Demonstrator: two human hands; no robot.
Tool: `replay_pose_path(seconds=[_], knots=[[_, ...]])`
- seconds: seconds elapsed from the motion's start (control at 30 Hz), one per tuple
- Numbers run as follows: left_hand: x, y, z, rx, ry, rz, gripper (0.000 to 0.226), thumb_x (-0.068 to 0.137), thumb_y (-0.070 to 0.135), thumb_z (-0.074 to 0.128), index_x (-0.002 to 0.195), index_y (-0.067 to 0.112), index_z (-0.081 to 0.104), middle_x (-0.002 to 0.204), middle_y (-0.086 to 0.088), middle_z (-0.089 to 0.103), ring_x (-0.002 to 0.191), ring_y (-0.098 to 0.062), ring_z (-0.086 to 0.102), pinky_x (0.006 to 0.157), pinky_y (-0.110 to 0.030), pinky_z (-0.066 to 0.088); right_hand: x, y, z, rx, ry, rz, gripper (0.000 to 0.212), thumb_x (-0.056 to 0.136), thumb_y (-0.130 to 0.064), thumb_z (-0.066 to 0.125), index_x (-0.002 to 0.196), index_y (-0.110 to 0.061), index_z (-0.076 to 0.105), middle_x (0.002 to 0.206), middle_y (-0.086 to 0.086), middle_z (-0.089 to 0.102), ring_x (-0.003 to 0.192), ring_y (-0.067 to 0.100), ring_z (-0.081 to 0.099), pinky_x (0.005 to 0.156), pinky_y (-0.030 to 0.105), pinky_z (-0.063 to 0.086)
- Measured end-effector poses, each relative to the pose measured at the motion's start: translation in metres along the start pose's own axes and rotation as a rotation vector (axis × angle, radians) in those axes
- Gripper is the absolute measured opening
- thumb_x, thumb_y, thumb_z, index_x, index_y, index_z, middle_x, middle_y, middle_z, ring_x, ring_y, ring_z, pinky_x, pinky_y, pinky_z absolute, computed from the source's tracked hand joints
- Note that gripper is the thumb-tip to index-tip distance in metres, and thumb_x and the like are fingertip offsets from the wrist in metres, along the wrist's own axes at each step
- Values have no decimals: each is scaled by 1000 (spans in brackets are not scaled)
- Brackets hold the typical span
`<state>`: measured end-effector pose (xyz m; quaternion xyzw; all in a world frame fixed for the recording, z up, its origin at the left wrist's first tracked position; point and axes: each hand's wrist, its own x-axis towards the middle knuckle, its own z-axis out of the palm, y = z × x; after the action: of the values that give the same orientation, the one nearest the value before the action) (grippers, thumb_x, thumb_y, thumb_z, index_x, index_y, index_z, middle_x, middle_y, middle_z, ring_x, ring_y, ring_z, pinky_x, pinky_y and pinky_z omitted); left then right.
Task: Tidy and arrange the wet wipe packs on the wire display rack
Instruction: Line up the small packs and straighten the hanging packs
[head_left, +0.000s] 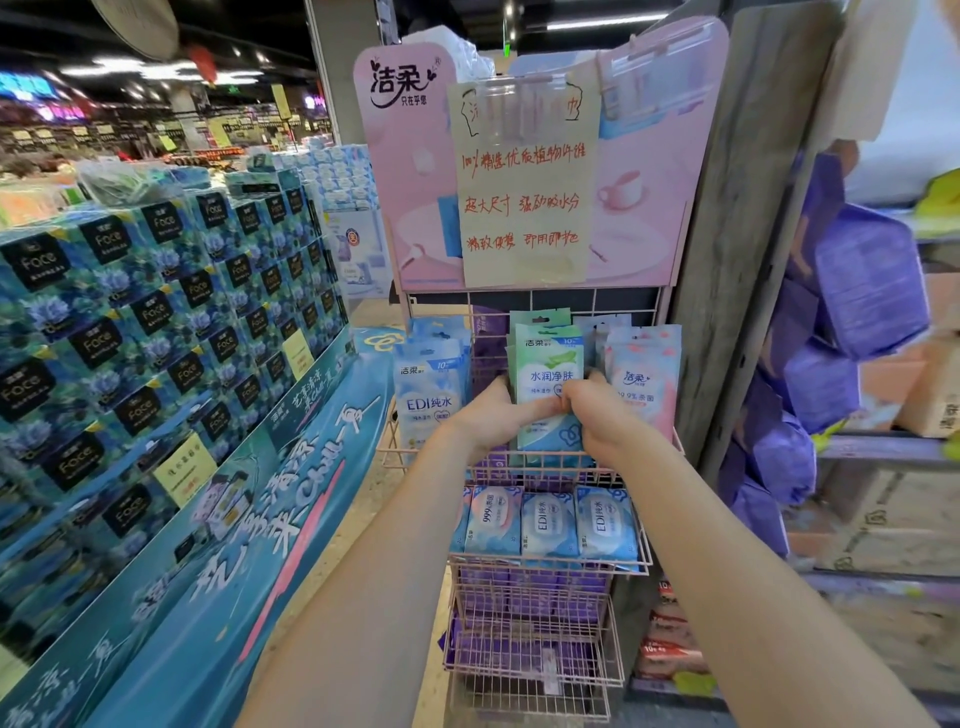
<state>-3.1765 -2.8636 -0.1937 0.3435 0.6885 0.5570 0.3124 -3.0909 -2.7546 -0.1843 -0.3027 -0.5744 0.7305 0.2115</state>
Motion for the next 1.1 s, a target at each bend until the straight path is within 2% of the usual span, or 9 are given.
replay_pose_path(seconds=[0.13, 0.27, 0.4, 0.5, 0.57, 0.73, 0.8, 1.0, 1.1], knots=[[0, -4, -2, 7, 39, 11, 42, 88, 29, 83, 125, 27, 64, 123, 1, 75, 108, -12, 74, 87, -28, 62, 0, 2, 1, -8, 19, -23, 46, 90, 10, 40, 132, -8, 44, 103, 13, 67, 88, 28, 70, 77, 46, 61], [2, -6, -1, 66, 90, 19, 65, 78, 42, 90, 132, 22, 60, 124, 4, 74, 108, -10, 73, 98, -37, 59, -5, 1, -1, -34, 8, -46, 43, 91, 10, 38, 126, -13, 49, 98, 8, 68, 84, 23, 69, 67, 36, 59], [-5, 3, 4, 217, 157, 67, 47, 83, 40, 86, 121, 30, 59, 116, 12, 71, 104, -2, 67, 87, -19, 55, -2, 2, -3, -65, 11, -39, 45, 88, 11, 37, 125, -6, 56, 104, 13, 70, 88, 23, 68, 74, 37, 59], [-13, 9, 5, 308, 222, 108, 73, 76, 53, 87, 136, 30, 53, 124, 13, 68, 111, -7, 65, 97, -30, 53, -4, 2, -3, -91, 8, -70, 53, 84, 13, 37, 129, -8, 56, 113, 13, 71, 101, 28, 69, 88, 46, 59], [-19, 12, 5, 327, 259, 133, 75, 76, 48, 88, 138, 34, 51, 115, 23, 64, 100, 5, 60, 86, -20, 48, -7, 1, -3, -65, -13, -95, 61, 78, 16, 35, 128, -11, 56, 116, 13, 71, 108, 31, 68, 97, 52, 56], [-28, 8, 7, 318, 336, 201, 75, 78, 39, 89, 140, 42, 49, 108, 32, 63, 93, 24, 53, 88, -17, 50, -15, -3, -3, -4, -82, -151, 70, 71, 24, 30, 129, -7, 55, 117, 13, 70, 108, 28, 67, 96, 48, 55], [-29, 6, 7, 299, 367, 220, 76, 79, 37, 89, 142, 43, 47, 109, 35, 62, 96, 26, 53, 84, -5, 46, -16, -4, -4, 29, -94, -191, 69, 74, 26, 28, 127, -9, 54, 114, 9, 70, 105, 23, 67, 93, 43, 56], [-19, 1, 4, 283, 211, 135, 84, 86, 7, 83, 149, 24, 31, 121, 11, 65, 101, 7, 66, 83, -8, 54, -10, 1, 7, -128, -81, -173, 61, 67, 12, 43, 122, -15, 50, 109, 6, 67, 107, 21, 64, 77, 33, 52], [-17, 1, 4, 313, 118, 70, 102, 85, -1, 79, 157, 20, 10, 127, 1, 58, 98, -3, 63, 77, -12, 55, -7, 8, 5, -255, -64, -157, 65, 62, 1, 48, 125, -16, 46, 111, 8, 66, 112, 27, 64, 85, 42, 56]])
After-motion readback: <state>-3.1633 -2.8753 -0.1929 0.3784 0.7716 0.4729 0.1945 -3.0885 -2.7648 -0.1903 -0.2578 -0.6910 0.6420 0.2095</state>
